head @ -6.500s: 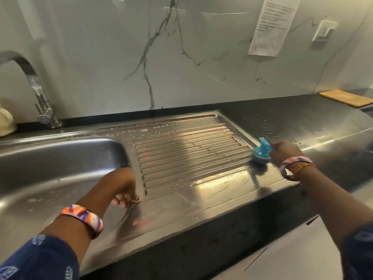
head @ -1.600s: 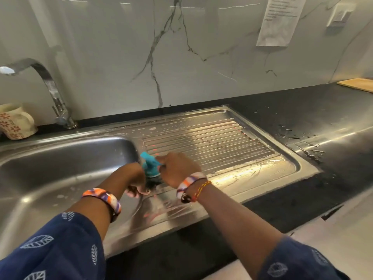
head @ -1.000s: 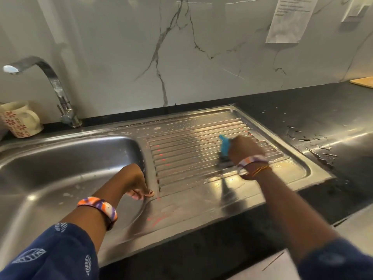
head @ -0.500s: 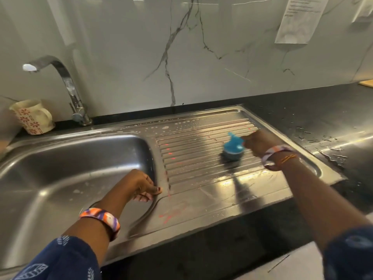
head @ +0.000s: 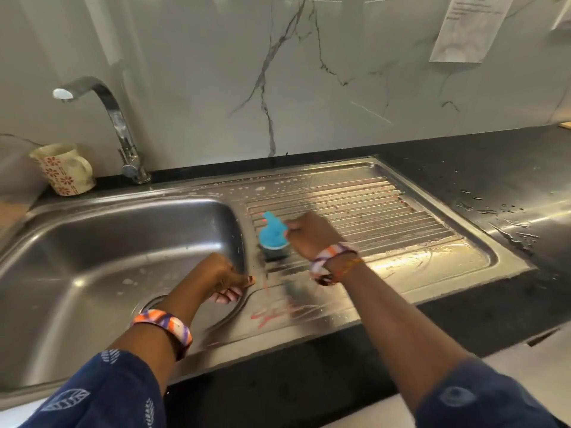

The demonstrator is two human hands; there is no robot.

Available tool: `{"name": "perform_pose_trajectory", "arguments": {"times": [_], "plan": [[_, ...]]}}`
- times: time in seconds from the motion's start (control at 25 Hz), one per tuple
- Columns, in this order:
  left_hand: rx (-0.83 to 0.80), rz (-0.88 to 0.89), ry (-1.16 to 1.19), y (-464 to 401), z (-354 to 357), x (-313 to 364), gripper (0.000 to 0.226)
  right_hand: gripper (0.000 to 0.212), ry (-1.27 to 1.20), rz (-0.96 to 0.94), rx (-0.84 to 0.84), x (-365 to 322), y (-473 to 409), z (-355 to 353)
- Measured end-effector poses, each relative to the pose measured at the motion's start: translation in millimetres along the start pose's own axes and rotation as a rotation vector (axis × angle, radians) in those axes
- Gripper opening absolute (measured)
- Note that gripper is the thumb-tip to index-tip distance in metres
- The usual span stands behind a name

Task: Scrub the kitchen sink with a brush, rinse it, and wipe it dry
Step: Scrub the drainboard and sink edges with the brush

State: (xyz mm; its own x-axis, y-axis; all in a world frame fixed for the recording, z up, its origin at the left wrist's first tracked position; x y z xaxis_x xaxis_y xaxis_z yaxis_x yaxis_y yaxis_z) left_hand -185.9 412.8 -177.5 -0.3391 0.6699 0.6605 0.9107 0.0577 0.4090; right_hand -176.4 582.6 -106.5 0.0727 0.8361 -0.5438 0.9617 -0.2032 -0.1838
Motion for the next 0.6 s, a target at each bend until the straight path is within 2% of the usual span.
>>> {"name": "perform_pose_trajectory", "arguments": {"times": [0.12,0.24,0.28,0.4,0.52,0.6], "plan": [[0.027,0.034,-0.029,3,-1,-6,0.023,0.035,0.051,-0.108,-0.108,-41,13,14],[-0.031,0.08,-0.098,8,-6,-12,0.01,0.033,0.182,-0.207,-0.24,-35,34,-8],[-0.07,0.082,-0.131,10,-7,-14,0.014,0.033,0.222,-0.218,-0.26,-29,38,-16],[-0.13,0.041,-0.14,19,-11,-15,0.012,0.035,0.299,-0.223,-0.187,-32,28,-21],[-0.131,-0.018,-0.21,22,-10,-9,0.013,0.039,0.306,-0.252,-0.083,-50,5,2],[-0.123,-0.06,-0.221,18,-9,-7,0.016,0.038,0.252,-0.234,-0.11,-54,-1,4]]}}
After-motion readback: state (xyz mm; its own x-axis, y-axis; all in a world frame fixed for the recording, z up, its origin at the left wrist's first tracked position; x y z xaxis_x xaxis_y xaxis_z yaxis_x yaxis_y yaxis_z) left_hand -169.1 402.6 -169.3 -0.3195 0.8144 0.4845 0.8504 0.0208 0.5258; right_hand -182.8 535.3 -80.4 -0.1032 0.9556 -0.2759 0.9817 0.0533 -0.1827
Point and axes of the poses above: each hand's wrist, its own y-axis away from the middle knuckle, its own z-axis out of the palm, x = y × z, the point moved 5 cm from there along -y, towards the middle knuckle, and after that the axes turned 14 degrees about x, right-handed, at the moved point
